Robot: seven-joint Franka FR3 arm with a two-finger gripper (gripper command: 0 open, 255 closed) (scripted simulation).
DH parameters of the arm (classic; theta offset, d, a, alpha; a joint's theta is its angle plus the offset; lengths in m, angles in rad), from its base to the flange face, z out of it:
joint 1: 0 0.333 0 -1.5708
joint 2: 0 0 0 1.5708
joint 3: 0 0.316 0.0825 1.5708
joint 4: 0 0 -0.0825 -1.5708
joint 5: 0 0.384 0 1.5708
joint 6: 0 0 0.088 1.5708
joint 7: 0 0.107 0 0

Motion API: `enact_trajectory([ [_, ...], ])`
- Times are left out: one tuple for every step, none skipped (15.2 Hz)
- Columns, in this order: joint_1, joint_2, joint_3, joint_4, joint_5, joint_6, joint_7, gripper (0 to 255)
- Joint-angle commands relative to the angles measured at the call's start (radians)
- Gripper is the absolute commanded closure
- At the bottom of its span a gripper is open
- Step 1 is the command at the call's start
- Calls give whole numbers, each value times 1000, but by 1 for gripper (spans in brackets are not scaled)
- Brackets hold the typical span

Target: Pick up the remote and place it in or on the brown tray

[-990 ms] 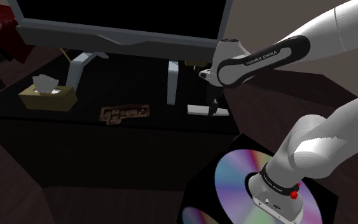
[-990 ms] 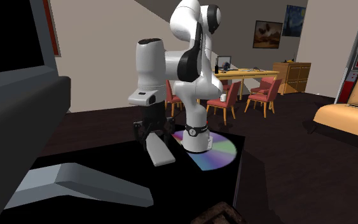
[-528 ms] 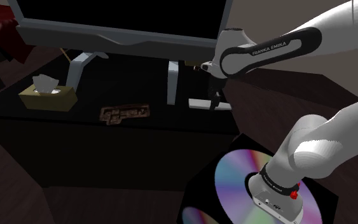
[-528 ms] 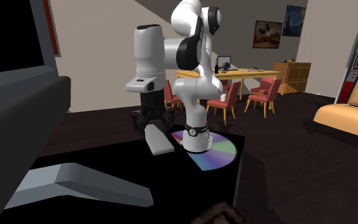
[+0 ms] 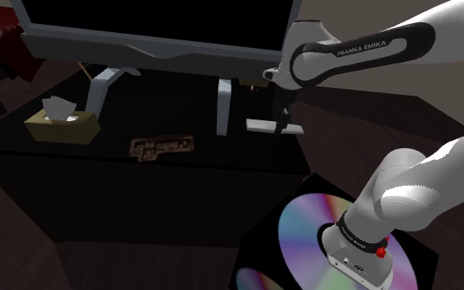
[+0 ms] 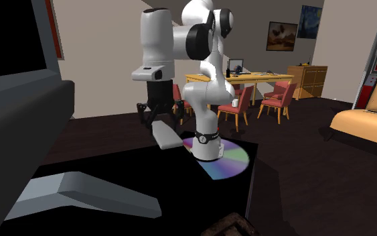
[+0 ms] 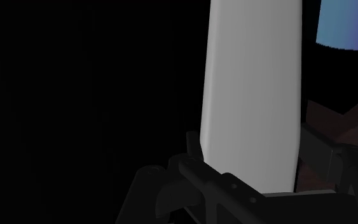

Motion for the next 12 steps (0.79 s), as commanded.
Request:
enact_trajectory([
  [1,-9,3,21,1,-31,1,255],
  [1,-13,4,31,2,-44,1,255],
  [13,13,17,51,13,-39,19,255],
  [25,40,30,72,23,-34,36,255],
  [36,67,42,95,33,-29,52,255],
  [47,95,54,118,42,-25,69,255],
  [58,123,66,143,51,-22,85,255],
  [67,151,77,168,58,-20,101,255],
  [77,180,88,195,66,-18,116,255],
  [85,209,99,222,72,-17,132,255],
  [94,238,109,251,78,-17,147,255],
  [102,267,119,281,83,-17,162,255],
])
